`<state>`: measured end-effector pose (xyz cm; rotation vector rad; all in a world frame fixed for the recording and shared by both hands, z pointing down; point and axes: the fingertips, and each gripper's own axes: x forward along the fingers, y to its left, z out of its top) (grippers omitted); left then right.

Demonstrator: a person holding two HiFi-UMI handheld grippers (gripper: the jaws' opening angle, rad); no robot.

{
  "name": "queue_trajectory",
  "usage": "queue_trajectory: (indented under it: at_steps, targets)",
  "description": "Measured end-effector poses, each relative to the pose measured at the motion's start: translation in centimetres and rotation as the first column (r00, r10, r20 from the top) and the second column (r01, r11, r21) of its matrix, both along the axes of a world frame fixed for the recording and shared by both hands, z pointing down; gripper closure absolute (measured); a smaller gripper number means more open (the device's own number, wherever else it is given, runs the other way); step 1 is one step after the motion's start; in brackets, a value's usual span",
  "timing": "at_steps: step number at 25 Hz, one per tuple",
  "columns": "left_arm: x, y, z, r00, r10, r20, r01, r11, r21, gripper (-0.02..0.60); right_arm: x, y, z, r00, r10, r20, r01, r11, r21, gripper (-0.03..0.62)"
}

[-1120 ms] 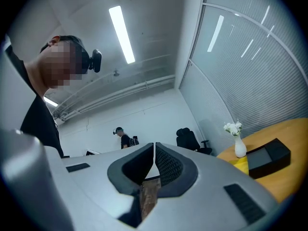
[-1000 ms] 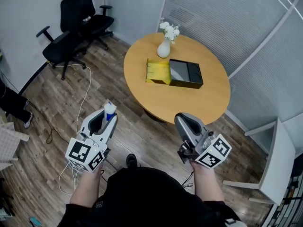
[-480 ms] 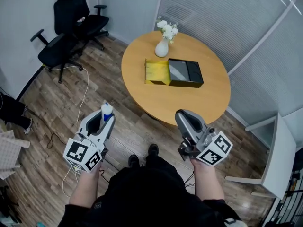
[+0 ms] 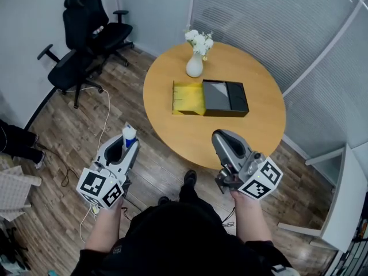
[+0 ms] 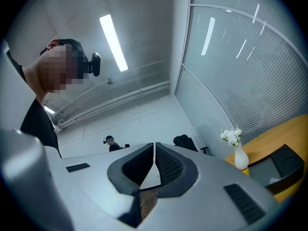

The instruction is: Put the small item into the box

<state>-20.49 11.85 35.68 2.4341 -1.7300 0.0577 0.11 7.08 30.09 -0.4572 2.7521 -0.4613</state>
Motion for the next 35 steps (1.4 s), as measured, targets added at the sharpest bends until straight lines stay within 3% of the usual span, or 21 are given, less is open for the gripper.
queue_trajectory:
  at_steps: [12, 21, 27, 35]
  targets:
    - [4.0, -12.4, -0.5, 1.0, -0.006, 0.003, 0.006, 1.0, -0.025, 0.442, 3.0, -12.6, 1.6, 0.999, -0.038, 0.021, 0.039, 0.998, -0.046, 0.556]
    - [6.6, -17.5, -1.3, 1.0, -0.014, 0.017, 0.015, 1.0, -0.015, 0.443, 4.1, -17.1, 1.8, 0.997, -0.08, 0.005, 0.08, 0.996, -0.045, 0.556]
    - [5.9, -18.8, -0.9, 1.0, -0.025, 0.015, 0.025, 1.0, -0.018, 0.442, 4.0, -18.0, 2.4, 0.997, -0.077, -0.02, 0.075, 0.995, -0.067, 0.556]
    - [3.7, -22.4, -0.3, 0.999, 0.02, 0.028, -0.02, 1.0, -0.011, 0.442, 2.7, -20.5, 2.9, 0.999, -0.012, -0.041, 0.008, 0.996, -0.094, 0.556]
